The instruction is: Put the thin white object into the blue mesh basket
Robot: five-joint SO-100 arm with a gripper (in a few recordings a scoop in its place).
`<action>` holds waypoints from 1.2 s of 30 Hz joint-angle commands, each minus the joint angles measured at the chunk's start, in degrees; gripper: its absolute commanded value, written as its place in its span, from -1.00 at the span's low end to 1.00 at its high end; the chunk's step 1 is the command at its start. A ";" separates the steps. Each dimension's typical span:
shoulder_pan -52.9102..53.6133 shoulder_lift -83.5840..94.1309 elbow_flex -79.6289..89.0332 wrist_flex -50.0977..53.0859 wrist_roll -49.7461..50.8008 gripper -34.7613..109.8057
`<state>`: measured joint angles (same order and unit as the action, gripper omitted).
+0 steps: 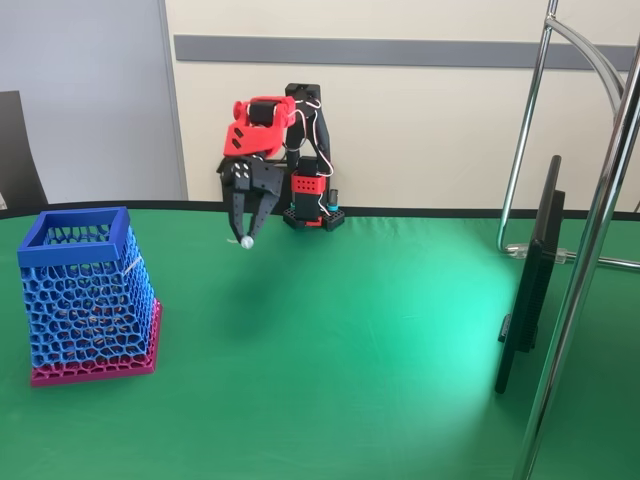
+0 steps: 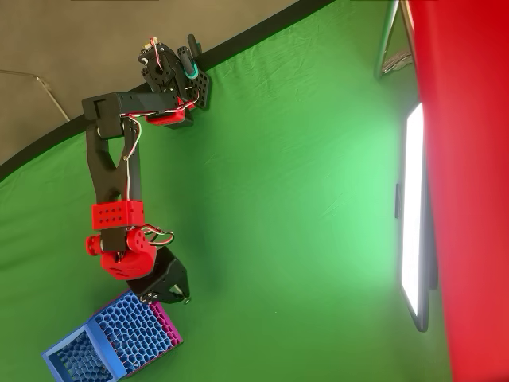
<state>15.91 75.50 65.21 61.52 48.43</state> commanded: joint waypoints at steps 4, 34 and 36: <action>1.67 2.20 -6.86 0.18 -2.20 -0.46; 8.44 -13.62 -48.16 -5.71 -24.52 -0.47; 8.53 -15.73 -50.80 -5.89 -25.22 -0.47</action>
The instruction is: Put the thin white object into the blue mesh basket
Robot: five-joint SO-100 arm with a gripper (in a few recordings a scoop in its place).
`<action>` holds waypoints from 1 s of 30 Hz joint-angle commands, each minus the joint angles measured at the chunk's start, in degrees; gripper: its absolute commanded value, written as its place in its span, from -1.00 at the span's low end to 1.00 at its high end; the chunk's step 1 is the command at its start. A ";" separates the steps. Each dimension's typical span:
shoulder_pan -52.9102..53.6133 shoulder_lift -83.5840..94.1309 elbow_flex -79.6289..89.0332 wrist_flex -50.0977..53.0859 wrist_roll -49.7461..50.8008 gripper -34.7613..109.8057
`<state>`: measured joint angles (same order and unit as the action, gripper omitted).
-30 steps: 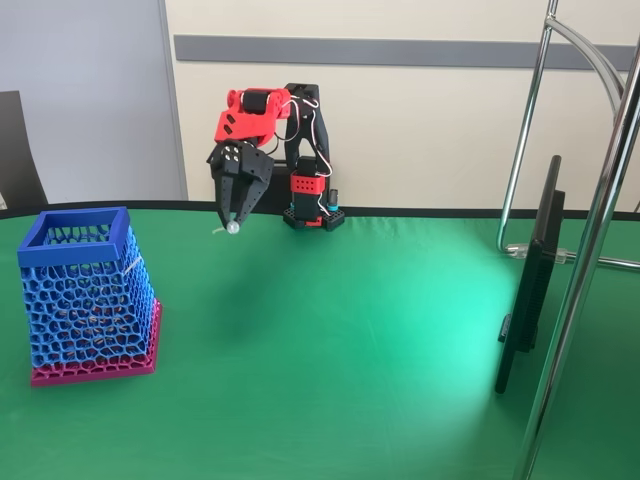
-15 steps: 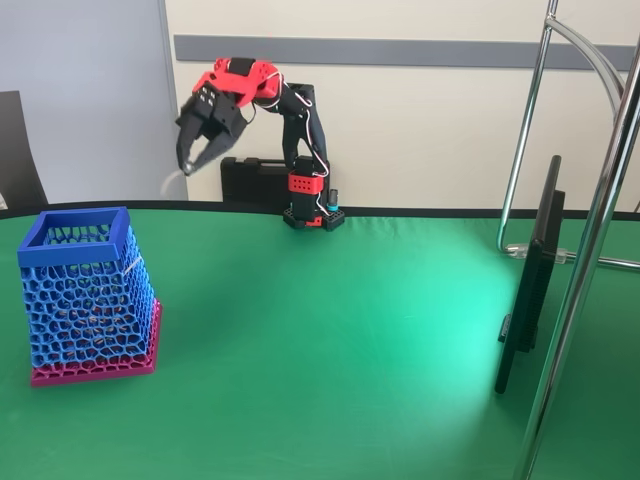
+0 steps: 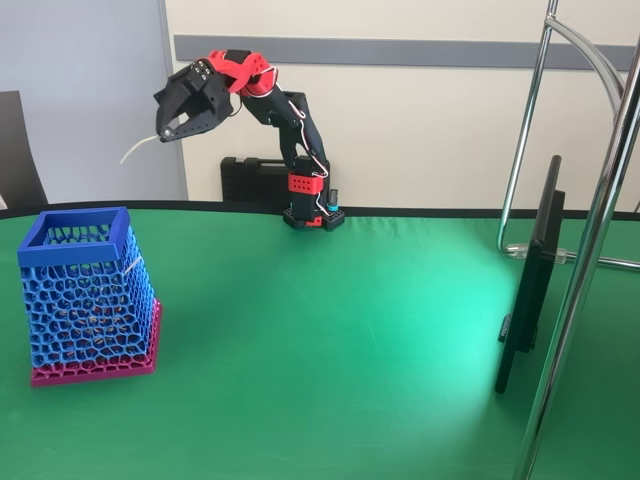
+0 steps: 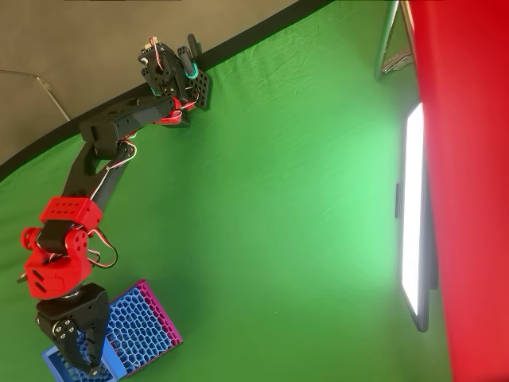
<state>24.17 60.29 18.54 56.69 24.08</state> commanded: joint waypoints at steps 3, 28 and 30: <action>0.62 -2.72 -4.75 -3.16 -0.53 -0.48; 5.01 -20.21 -18.11 -13.54 1.67 -0.47; 5.27 -20.65 -17.58 -14.06 2.29 -0.47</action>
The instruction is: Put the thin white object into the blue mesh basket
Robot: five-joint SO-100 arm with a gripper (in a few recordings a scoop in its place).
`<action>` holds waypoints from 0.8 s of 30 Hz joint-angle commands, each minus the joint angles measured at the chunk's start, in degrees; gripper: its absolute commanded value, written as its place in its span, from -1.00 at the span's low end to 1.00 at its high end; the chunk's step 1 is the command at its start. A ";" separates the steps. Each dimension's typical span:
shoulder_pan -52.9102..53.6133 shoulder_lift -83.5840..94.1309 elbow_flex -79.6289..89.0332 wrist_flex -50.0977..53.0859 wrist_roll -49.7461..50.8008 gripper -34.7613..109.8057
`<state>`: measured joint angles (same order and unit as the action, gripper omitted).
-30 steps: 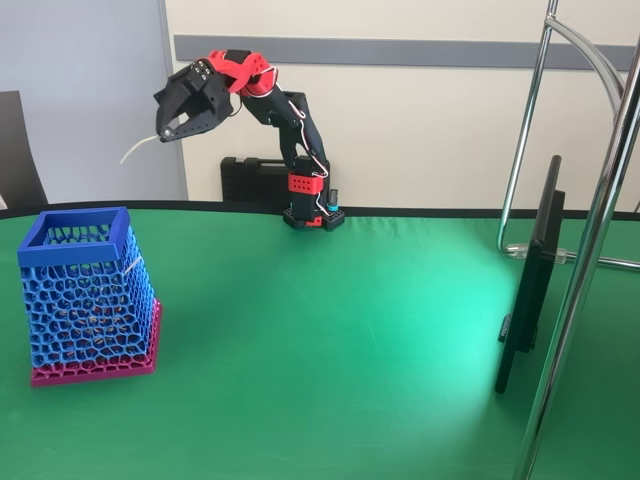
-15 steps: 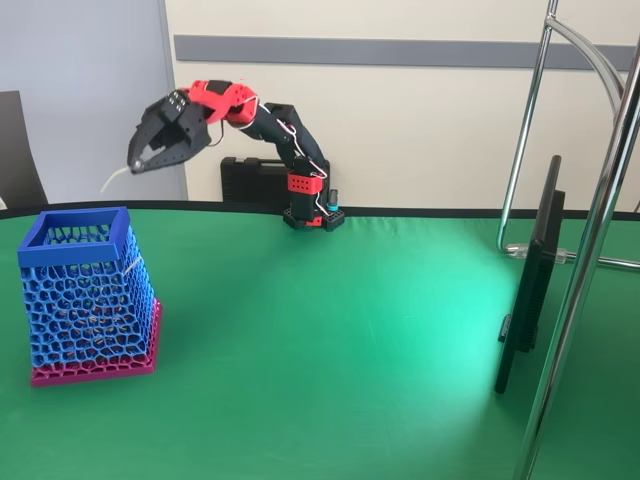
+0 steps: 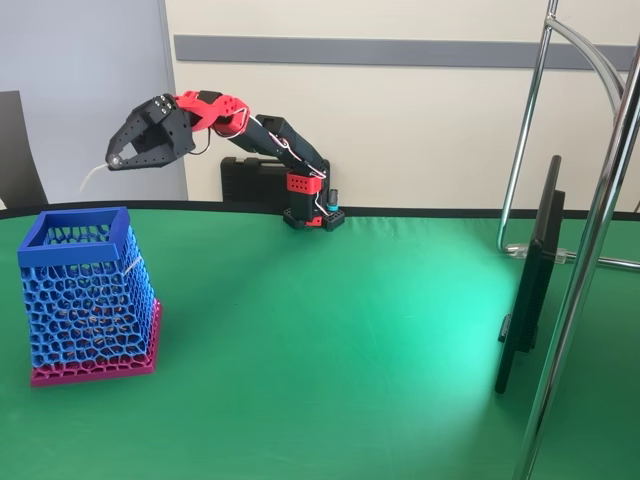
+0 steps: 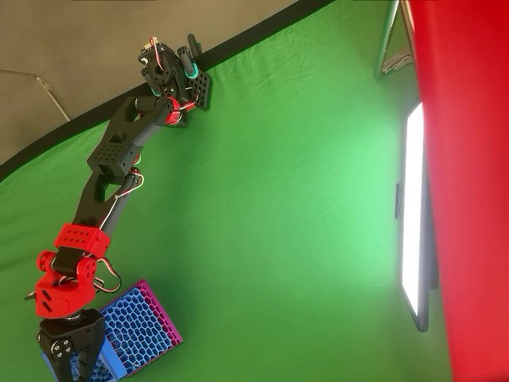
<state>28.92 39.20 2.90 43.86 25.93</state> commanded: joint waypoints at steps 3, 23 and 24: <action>0.79 0.62 0.26 -2.29 2.99 -0.47; 1.67 7.29 9.76 -6.94 9.93 -0.48; 1.85 7.56 9.76 -6.94 10.37 -0.48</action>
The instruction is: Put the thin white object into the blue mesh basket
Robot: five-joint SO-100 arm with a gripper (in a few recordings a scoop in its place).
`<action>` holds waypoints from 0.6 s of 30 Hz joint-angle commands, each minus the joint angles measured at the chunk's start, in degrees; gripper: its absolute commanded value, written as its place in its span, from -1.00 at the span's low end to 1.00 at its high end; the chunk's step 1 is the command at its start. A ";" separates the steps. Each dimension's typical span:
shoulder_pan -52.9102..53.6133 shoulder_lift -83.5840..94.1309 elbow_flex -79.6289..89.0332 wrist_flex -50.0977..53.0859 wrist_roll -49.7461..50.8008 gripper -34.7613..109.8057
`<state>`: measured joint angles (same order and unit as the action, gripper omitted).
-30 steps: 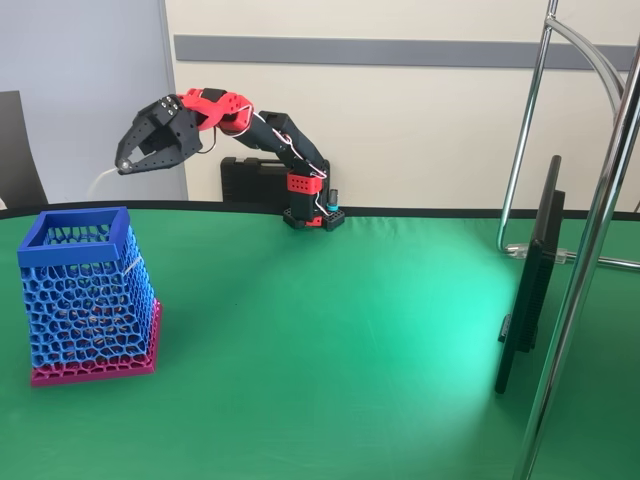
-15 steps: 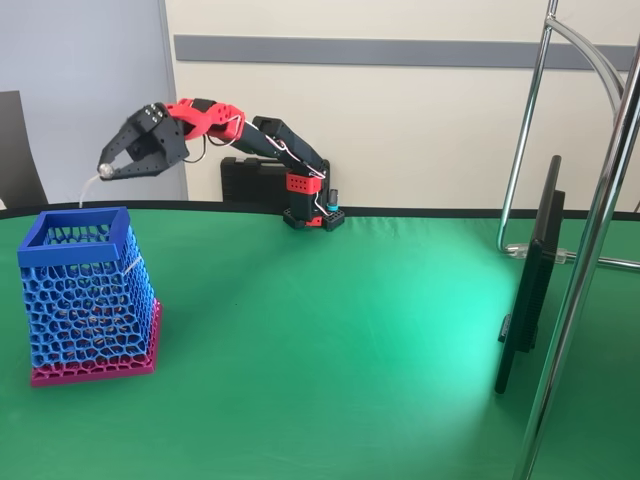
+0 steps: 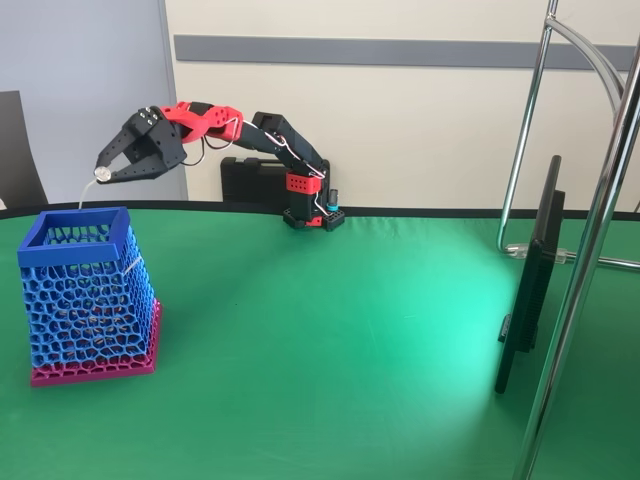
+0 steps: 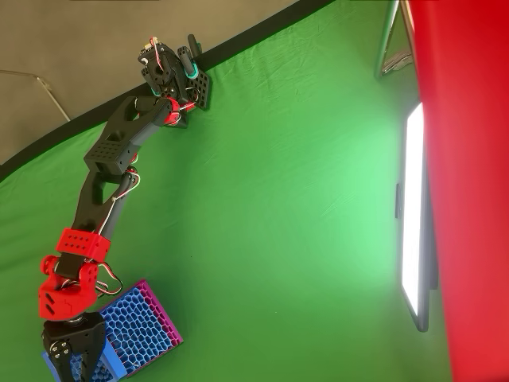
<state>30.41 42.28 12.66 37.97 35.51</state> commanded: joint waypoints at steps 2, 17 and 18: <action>0.70 4.66 0.18 -0.97 1.58 -0.47; 2.55 4.13 2.72 -5.80 0.26 -0.37; 2.55 4.13 2.72 -5.89 0.00 -0.36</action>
<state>32.96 42.98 15.56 33.13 36.21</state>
